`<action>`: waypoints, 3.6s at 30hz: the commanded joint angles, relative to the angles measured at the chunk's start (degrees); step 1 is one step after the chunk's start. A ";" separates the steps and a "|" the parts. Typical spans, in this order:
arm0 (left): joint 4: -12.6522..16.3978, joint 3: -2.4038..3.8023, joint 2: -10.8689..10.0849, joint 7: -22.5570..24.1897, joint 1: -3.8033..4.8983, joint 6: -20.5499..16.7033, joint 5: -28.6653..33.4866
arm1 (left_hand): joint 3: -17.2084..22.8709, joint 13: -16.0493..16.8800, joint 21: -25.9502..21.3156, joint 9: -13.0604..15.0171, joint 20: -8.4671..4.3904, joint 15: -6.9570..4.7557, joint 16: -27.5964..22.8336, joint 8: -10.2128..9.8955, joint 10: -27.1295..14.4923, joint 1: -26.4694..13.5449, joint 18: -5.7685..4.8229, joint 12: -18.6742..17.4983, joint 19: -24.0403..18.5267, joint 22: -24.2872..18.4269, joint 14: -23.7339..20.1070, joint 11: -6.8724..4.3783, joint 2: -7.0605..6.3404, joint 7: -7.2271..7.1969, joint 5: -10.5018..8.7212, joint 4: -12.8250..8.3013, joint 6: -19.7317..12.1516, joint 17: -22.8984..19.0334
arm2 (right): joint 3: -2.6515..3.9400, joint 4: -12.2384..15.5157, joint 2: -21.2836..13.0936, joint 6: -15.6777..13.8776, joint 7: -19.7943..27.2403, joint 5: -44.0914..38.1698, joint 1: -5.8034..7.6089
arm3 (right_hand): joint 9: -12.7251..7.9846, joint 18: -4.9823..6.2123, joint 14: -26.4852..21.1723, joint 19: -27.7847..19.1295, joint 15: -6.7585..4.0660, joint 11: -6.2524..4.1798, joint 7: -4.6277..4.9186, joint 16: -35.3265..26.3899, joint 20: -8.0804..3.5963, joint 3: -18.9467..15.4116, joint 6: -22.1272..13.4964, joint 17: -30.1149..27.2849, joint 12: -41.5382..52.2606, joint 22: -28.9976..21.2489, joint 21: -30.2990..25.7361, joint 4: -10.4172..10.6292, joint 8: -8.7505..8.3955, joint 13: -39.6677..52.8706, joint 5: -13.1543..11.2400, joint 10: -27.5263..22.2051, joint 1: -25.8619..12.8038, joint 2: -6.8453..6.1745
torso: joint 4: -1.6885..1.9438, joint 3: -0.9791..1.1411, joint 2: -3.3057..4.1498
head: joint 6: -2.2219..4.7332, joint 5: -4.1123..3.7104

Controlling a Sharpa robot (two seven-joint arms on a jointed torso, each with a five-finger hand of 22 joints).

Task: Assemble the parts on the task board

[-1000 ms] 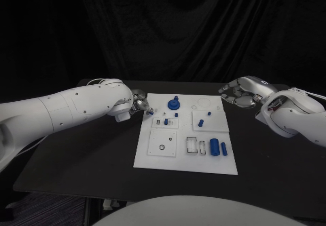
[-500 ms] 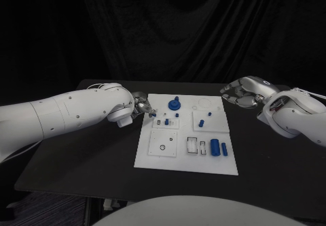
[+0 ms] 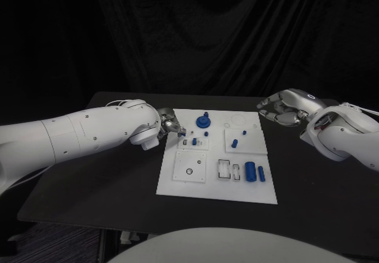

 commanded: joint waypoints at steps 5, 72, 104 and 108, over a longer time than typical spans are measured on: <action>-0.03 0.04 0.50 1.17 -0.96 -0.16 -2.97 | 1.80 15.06 -0.36 1.29 -0.20 -0.36 0.15 0.27 6.09 0.14 0.49 0.20 -0.31 11.02 5.96 -0.49 0.71 -0.74 0.05 -1.55 0.78 15.09 | 0.04 -0.06 -0.02 0.20 -1.02 -0.04 -0.10 | -0.07 -0.04 6.10 4.38 0.40 0.32 0.03 0.17 0.40 0.34 0.39 15.09 0.15 13.93 -0.37 -0.14 -0.18 15.09 0.31 6.07 -0.46 0.27 | 0.10 -0.02 -0.02 | -0.01 -0.09; -1.25 0.04 1.01 1.32 -2.94 3.74 -4.38 | 1.69 15.06 -0.86 1.10 -0.25 -0.38 0.15 0.29 6.09 -0.15 0.60 0.20 -0.58 10.86 5.96 -0.49 1.03 -0.74 0.45 -1.36 0.78 15.09 | 0.04 -0.12 -0.13 1.26 -1.37 -0.04 -0.11 | -0.06 0.00 6.10 4.31 0.48 0.42 0.11 0.17 0.46 0.42 0.74 15.09 0.15 13.88 -0.50 -0.19 -0.03 15.09 0.28 6.07 -0.69 0.24 | 0.04 0.00 -0.01 | -0.01 0.06; -1.54 0.04 1.14 1.51 -3.02 4.45 -4.38 | -1.91 15.06 -1.87 -2.06 0.09 0.06 0.15 -2.08 6.09 -2.99 0.75 0.20 -1.22 10.60 5.96 -0.03 1.75 -0.28 -9.46 1.74 -0.17 15.09 | 0.04 -0.24 -0.03 1.54 -1.62 -0.04 -0.11 | -0.06 0.00 6.10 4.31 0.48 0.42 0.11 0.17 0.46 0.42 0.74 15.09 0.15 13.88 -0.50 -0.19 -0.03 15.09 0.28 6.07 -0.69 0.24 | 0.02 -0.05 -0.01 | -0.01 0.29; -1.88 0.04 1.26 1.48 -3.03 4.68 -4.38 | -5.16 15.06 -2.56 -4.84 0.46 0.52 0.15 -4.02 6.09 -4.16 0.89 0.20 -1.65 10.41 5.96 0.54 2.17 0.36 -13.20 4.05 -0.83 15.09 | 0.04 -0.24 -0.01 1.59 -1.62 -0.04 -0.11 | -0.08 0.01 6.10 4.28 0.51 0.44 0.13 0.17 0.49 0.47 0.79 15.09 0.15 13.87 -0.55 -0.23 -0.03 15.09 0.28 6.07 -0.78 0.21 | 0.03 -0.02 -0.04 | -0.01 0.23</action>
